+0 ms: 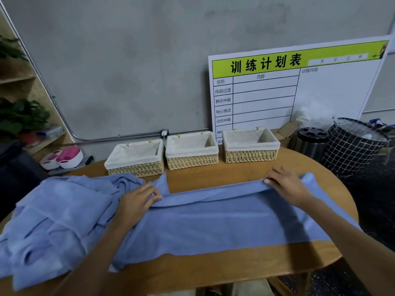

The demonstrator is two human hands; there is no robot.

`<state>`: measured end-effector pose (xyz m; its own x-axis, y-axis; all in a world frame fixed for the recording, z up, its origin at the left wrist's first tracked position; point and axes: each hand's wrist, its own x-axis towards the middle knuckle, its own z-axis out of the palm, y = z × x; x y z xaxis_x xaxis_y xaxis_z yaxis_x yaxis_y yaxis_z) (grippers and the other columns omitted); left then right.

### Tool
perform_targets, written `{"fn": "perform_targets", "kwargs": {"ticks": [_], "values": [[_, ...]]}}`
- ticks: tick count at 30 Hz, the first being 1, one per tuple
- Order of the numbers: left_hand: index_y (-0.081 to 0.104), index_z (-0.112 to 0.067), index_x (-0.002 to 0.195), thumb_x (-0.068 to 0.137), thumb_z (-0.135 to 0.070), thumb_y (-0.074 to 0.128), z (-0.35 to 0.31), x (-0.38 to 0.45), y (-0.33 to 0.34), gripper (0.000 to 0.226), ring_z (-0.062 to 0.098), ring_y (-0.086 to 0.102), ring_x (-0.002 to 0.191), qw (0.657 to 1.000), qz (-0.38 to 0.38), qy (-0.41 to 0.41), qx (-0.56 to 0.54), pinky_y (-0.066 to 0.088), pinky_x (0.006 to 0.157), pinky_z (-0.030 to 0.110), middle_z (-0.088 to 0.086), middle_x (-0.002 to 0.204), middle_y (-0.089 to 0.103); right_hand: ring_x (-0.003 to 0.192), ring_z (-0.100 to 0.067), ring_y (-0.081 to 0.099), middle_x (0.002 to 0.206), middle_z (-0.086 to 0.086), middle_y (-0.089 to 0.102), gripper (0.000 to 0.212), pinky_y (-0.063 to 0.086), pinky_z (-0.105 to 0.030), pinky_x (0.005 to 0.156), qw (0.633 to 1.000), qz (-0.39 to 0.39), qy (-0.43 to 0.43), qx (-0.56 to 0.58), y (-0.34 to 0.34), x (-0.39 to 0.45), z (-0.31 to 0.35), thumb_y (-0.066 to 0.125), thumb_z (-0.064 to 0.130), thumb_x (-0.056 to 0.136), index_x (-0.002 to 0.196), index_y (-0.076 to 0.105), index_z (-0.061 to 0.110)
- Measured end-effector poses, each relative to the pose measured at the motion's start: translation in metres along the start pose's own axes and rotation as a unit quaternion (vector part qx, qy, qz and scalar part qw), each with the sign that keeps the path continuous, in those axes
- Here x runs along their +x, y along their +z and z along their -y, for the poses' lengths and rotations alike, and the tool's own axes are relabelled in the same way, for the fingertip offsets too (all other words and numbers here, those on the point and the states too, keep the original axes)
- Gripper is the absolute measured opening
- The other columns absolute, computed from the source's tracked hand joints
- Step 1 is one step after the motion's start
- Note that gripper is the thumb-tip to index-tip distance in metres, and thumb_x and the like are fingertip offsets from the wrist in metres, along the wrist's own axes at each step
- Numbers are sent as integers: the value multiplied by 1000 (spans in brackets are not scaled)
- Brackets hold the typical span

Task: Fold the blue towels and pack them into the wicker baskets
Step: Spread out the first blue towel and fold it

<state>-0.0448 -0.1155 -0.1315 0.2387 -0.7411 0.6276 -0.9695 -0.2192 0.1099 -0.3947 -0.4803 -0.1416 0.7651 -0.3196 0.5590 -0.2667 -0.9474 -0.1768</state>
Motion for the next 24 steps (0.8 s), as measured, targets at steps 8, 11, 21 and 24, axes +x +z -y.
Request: {"fn": "perform_targets", "kwargs": {"ticks": [8, 11, 21, 24], "values": [[61, -33, 84, 101, -54, 47, -29, -85, -4, 31, 2, 57, 64, 995, 19, 99, 6, 39, 47, 19, -15, 79, 59, 74, -14, 38, 89, 10, 52, 37, 36, -32, 69, 998, 29, -47, -33, -10, -93, 21, 34, 48, 103, 92, 60, 24], [60, -36, 90, 102, -60, 40, -30, -101, 2, 33, 2, 56, 62, 992, 52, 112, 17, 39, 43, 22, -15, 82, 57, 78, -14, 44, 95, 16, 54, 34, 41, -32, 71, 998, 63, -26, -6, -7, -108, 19, 36, 54, 102, 97, 58, 30], [60, -38, 97, 101, -67, 28, -14, -63, 24, 43, 8, 58, 62, 995, 53, 42, 72, 42, 38, 27, -13, 87, 58, 77, -15, 48, 91, 13, 55, 41, 44, -39, 74, 999, 37, 2, 28, 17, -62, 0, 30, 59, 102, 94, 59, 31], [64, -36, 97, 102, -65, 27, -10, -58, 25, 47, 9, 58, 62, 995, 54, 56, 63, 40, 39, 25, -13, 88, 59, 75, -16, 45, 92, 10, 57, 44, 42, -34, 70, 1000, 20, 5, 24, 16, -58, 0, 36, 57, 100, 95, 65, 25]]}}
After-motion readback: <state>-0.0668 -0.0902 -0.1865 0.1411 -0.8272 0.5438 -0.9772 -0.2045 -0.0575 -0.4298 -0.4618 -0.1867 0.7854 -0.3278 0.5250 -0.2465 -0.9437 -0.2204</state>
